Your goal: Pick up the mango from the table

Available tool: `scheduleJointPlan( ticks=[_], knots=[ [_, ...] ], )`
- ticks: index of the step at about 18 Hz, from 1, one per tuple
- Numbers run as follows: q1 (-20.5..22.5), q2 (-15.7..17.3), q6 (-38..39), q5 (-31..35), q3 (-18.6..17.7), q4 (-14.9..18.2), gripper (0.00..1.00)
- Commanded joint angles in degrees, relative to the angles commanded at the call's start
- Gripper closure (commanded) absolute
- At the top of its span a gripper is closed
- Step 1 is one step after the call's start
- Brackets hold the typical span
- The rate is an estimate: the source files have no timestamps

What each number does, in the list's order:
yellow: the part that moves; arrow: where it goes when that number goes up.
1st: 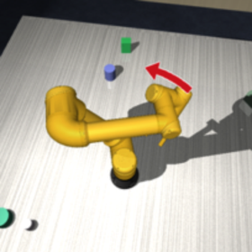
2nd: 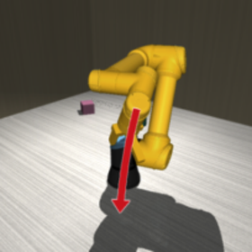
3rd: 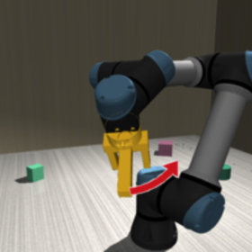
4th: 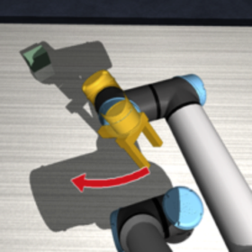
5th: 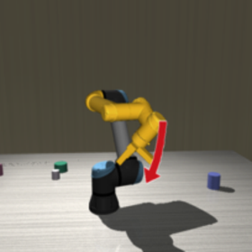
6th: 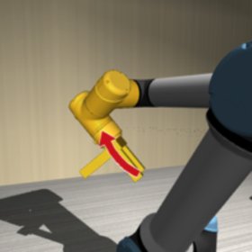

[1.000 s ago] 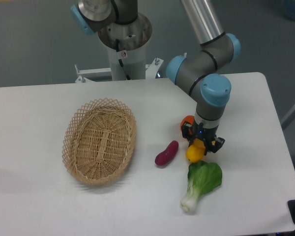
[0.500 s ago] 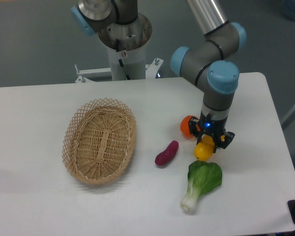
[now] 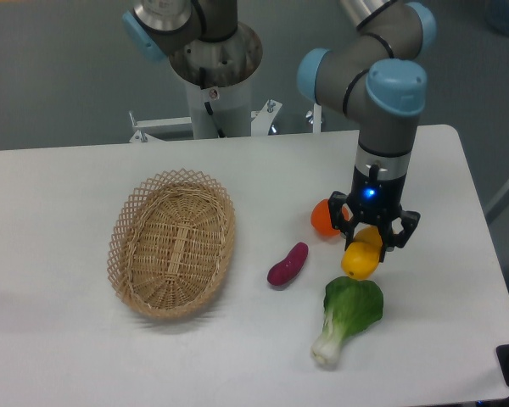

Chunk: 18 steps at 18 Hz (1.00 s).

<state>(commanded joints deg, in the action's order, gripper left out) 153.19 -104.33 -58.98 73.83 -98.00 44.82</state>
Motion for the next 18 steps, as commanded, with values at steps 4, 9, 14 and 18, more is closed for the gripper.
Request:
scheduleJointPlan(
  ticks=[4, 9, 14, 18],
  knots=[
    [-1.23, 2.28, 4.48, -1.06, 0.00, 0.17, 0.61],
    [-1.41, 2.91, 5.37, -1.14, 0.44, 0.35, 0.61],
    [-1.76, 3.26, 5.81, -1.14, 0.44, 0.44, 0.61],
    [-1.84, 3.35, 5.81, -1.14, 0.61, 0.35, 0.61]
  ],
)
